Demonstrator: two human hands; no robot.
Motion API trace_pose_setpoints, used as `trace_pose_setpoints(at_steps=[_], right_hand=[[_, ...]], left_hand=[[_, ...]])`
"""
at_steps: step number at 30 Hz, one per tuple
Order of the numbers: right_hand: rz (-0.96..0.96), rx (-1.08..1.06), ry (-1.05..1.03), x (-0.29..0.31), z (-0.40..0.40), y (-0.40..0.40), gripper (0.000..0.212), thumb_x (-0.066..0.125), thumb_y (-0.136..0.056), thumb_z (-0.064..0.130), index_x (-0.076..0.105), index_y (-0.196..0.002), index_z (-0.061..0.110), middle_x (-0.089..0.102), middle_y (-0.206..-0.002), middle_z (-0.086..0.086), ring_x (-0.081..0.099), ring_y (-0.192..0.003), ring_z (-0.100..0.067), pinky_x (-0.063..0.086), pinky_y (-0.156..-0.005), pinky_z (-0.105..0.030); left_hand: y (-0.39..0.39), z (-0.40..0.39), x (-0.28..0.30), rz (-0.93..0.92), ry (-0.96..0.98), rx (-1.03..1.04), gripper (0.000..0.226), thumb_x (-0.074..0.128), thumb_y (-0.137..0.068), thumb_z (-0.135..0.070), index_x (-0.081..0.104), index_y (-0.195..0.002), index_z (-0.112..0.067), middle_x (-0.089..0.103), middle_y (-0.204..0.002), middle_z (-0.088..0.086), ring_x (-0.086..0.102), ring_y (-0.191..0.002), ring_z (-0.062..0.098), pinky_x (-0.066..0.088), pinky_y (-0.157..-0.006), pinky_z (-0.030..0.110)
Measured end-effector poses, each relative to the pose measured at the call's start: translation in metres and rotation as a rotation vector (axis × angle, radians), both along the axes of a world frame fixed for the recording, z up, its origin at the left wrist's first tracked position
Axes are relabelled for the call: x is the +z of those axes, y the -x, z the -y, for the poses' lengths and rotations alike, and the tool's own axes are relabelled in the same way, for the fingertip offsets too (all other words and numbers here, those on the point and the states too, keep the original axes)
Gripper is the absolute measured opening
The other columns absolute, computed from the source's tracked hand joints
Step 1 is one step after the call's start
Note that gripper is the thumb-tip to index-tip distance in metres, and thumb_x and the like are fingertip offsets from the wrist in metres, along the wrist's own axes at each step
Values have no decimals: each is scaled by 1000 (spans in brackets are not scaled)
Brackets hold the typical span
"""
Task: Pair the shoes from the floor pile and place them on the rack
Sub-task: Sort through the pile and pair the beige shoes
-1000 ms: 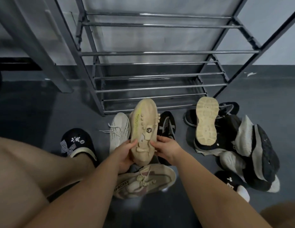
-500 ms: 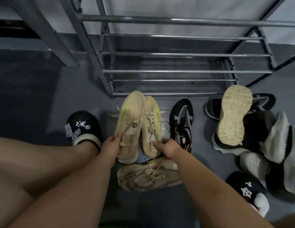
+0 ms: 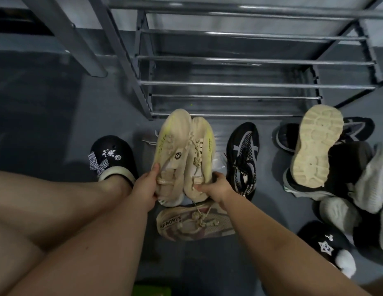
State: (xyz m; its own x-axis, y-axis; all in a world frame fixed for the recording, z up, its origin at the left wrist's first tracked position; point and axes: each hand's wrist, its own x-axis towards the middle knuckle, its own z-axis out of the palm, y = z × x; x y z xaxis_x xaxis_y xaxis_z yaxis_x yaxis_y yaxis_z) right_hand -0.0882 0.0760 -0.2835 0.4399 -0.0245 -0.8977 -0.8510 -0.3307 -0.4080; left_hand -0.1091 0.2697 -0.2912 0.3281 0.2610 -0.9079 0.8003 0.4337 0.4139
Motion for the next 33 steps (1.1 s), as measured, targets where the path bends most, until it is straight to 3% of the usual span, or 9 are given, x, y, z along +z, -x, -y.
trace_pose_setpoints(at_steps=[2,4,5,10,14,18,25,30,33], right_hand=[[-16,2,-82,10,1,-7,81,78,-76,13,34,-144,9,56,-132,-8,56,-113,-21,51,-87,-30],[-30,12,-123,26,5,-17,57,72,-81,13,49,-134,12,64,-105,-2,58,-87,-13,46,-64,-20],[-29,3,-133,36,11,-19,48,71,-83,15,54,-128,14,64,-97,0,56,-81,-11,43,-62,-19],[-48,-97,-200,62,43,-14,35,71,-82,19,61,-115,17,64,-109,-3,56,-97,-16,45,-76,-26],[29,-141,-233,88,54,1,37,68,-85,15,57,-120,21,63,-103,-1,57,-93,-15,45,-73,-27],[94,-187,-279,107,59,21,37,66,-86,13,56,-121,21,63,-109,-2,57,-98,-17,44,-80,-30],[201,-245,-282,141,69,46,28,64,-89,16,58,-115,20,64,-102,0,56,-98,-17,42,-93,-34],[245,-226,-236,175,90,52,23,66,-87,19,60,-109,20,66,-102,-2,59,-95,-17,45,-83,-30],[254,-213,-202,200,117,56,26,69,-85,20,62,-111,19,66,-106,-3,59,-96,-17,46,-75,-27]], left_hand=[[-1,-1,6,-1,24,48,44,59,-84,-53,63,-108,-16,68,-106,9,64,-100,30,50,-95,48],[-2,-3,11,12,48,102,51,63,-80,-54,62,-113,-16,69,-107,9,65,-99,30,49,-95,49],[-1,-2,16,23,63,110,54,65,-79,-55,62,-116,-17,69,-108,9,65,-100,30,49,-95,50],[5,7,40,26,87,111,46,67,-76,-55,62,-96,-14,65,-108,11,61,-105,32,48,-97,50],[11,20,27,52,97,72,92,74,-44,-75,62,-113,-14,63,-121,8,59,-110,34,46,-97,52],[13,44,71,119,128,-5,71,59,-75,-67,61,-120,-13,64,-117,14,61,-106,32,47,-98,49],[12,63,108,264,185,-57,38,53,-91,-46,64,-104,-12,67,-99,11,61,-99,28,49,-94,44],[7,78,138,333,121,-152,55,60,-80,-58,65,-112,-13,68,-108,10,64,-102,31,49,-96,49],[6,98,164,352,137,-239,53,54,-87,-54,60,-121,-14,66,-116,11,63,-101,28,53,-85,39]])
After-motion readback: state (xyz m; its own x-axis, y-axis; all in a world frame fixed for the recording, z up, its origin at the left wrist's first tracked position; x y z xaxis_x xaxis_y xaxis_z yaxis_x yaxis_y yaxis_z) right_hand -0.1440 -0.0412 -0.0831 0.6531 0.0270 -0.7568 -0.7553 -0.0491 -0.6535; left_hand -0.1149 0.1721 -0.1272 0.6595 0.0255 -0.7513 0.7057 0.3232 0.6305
